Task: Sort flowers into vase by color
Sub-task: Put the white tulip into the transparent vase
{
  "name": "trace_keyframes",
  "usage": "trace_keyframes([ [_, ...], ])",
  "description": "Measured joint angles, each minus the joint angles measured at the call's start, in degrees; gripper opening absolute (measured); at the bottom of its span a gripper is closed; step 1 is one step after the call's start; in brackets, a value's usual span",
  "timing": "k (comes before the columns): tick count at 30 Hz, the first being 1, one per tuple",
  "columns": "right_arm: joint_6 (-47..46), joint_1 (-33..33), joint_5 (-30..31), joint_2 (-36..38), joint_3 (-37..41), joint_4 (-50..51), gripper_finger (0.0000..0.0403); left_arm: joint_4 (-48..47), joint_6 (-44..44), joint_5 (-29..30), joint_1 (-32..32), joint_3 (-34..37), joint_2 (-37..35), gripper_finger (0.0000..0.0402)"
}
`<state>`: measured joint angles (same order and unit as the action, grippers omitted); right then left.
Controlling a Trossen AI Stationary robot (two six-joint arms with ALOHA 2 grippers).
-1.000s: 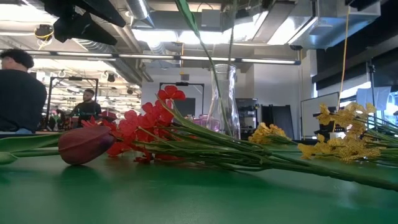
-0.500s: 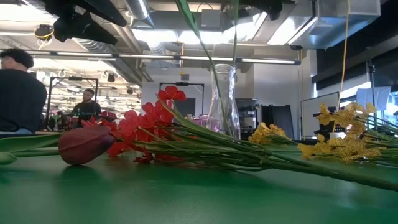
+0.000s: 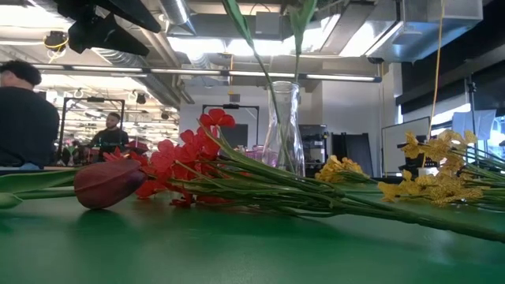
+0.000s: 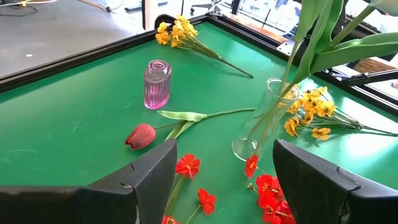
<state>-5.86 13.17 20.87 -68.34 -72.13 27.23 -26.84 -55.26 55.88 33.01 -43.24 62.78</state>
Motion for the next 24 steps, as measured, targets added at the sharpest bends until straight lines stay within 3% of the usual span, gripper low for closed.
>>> trace_keyframes([
  [5, -1.7, 0.0, 1.6, 0.0, -7.2, 12.4, 0.0371, 0.0, 0.3, 0.2, 0.0, 0.0, 0.0, 0.0259],
  [8, -5.8, -0.1, 9.7, 0.1, -9.3, 22.1, 0.0371, 0.0, 0.3, 0.2, 0.0, 0.0, 0.0, 0.0259],
  [12, -18.6, -0.3, 19.0, 0.0, -9.3, 37.0, 0.0371, 0.0, 0.3, 0.3, 0.0, 0.0, 0.0, 0.0259],
  [17, -30.1, -2.2, 18.4, -0.3, -3.7, 46.8, 0.035, 0.4, 0.3, 0.4, 0.0, 0.0, 0.0, 0.0259],
  [24, -31.2, -6.0, 13.0, -0.2, 6.8, 40.6, 0.031, 0.9, 0.0, 0.4, 0.0, 0.0, 0.0, 0.0259],
])
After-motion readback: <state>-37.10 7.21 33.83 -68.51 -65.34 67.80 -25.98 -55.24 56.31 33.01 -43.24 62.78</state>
